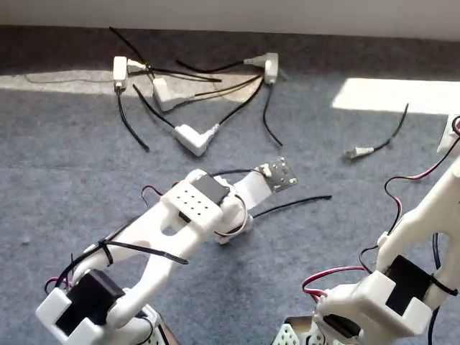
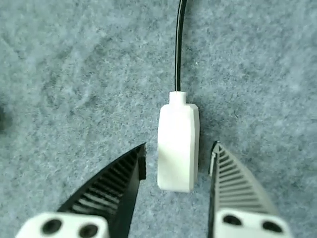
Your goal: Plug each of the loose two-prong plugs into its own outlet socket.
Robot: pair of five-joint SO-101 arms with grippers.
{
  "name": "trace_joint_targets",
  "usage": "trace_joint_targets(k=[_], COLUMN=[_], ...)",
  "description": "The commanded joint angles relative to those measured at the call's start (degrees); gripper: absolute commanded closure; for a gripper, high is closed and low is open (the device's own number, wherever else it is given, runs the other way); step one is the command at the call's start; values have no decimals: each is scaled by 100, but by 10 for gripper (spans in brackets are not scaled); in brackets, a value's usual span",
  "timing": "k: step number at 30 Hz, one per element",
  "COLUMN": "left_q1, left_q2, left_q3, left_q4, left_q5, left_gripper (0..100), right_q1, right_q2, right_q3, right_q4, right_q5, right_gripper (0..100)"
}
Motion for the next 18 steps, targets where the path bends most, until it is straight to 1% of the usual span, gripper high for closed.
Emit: trace_joint_targets(k=[1,3,5,7,14,16,18], left_q1=[-251,-409,-593,-866,-1930,-2176,-2501], left_q2=[-224,-224,-224,-224,-233,-233,-233], left_q3=[-119,-119,-119,-119,-136,-409,-875], left_q4=[-105,-114,-114,-149,-756,-703,-413], left_q5=[-9,-141,-536,-756,-1213,-1319,-1327], left_gripper=[778,777,777,777,776,776,777], right_q1=[-31,-110,-180,-268,-585,-655,-716], right_q2=[-84,-84,-84,-84,-75,-75,-48], right_q3=[-4,-4,4,4,4,4,4], right_q4=[198,198,198,198,198,198,198], right_q5=[62,62,62,62,18,18,18], right_gripper=[817,817,817,817,817,817,817])
